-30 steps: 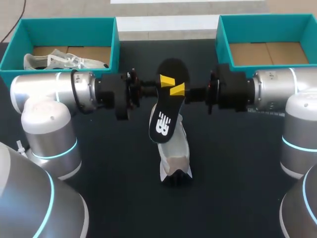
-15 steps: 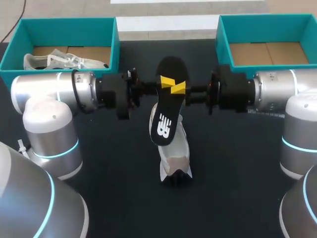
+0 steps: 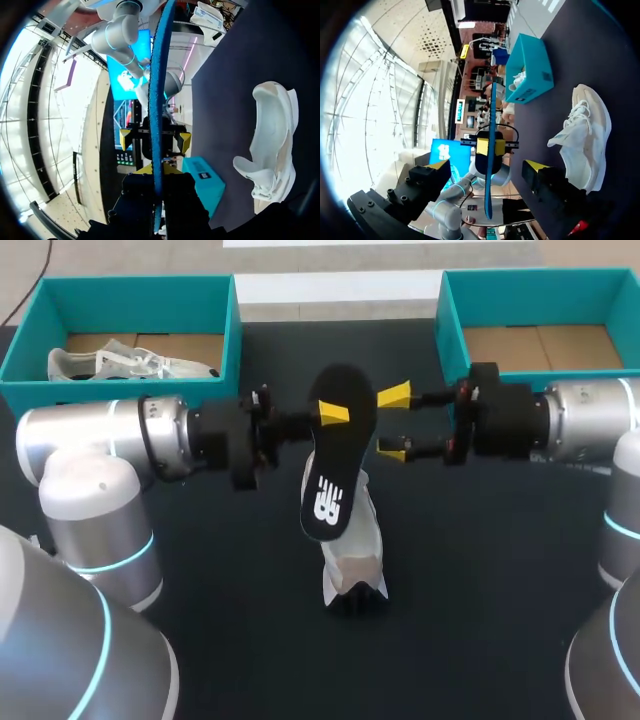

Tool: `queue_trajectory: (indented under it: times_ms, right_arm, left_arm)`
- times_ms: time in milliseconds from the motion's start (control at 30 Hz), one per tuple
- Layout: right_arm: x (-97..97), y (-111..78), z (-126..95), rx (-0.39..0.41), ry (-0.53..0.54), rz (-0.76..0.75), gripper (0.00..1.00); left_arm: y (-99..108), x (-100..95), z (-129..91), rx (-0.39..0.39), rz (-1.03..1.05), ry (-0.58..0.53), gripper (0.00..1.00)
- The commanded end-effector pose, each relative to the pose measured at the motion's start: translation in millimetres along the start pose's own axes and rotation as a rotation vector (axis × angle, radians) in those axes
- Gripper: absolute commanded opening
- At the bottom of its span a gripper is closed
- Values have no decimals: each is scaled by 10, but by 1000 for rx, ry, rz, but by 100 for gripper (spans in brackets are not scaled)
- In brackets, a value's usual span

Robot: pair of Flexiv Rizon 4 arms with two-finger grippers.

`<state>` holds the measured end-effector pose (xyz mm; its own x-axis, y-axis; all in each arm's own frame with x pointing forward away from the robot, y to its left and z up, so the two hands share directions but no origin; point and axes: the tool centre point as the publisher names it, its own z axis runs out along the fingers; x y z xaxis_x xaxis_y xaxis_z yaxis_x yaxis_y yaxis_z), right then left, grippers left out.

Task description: Take the shoe out of the shoebox, open the shoe tongue, remove and reinsert the insole, then place the shoe into the shoebox

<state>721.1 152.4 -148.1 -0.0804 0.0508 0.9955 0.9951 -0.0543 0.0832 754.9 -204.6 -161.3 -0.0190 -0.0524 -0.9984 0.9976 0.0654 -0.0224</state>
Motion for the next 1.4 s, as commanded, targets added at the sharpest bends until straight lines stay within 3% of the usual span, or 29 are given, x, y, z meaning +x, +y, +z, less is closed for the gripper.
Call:
queue_trajectory:
  times_ms: [33, 300, 600, 1400]
  right_arm:
    - [12, 41, -271, 81, 8, -6, 100]
    - [-24, 77, -544, 69, 13, -10, 100]
    - [-54, 31, -693, 92, 3, -18, 100]
    - [-64, 15, -703, 85, -31, -29, 100]
  left_arm:
    - [-146, -3, -120, -20, -3, -4, 0]
    - [-212, 39, -211, -49, -16, 0, 0]
    - [-198, 20, -238, -62, -14, 12, 0]
    - [-226, 19, -211, -50, -22, 14, 0]
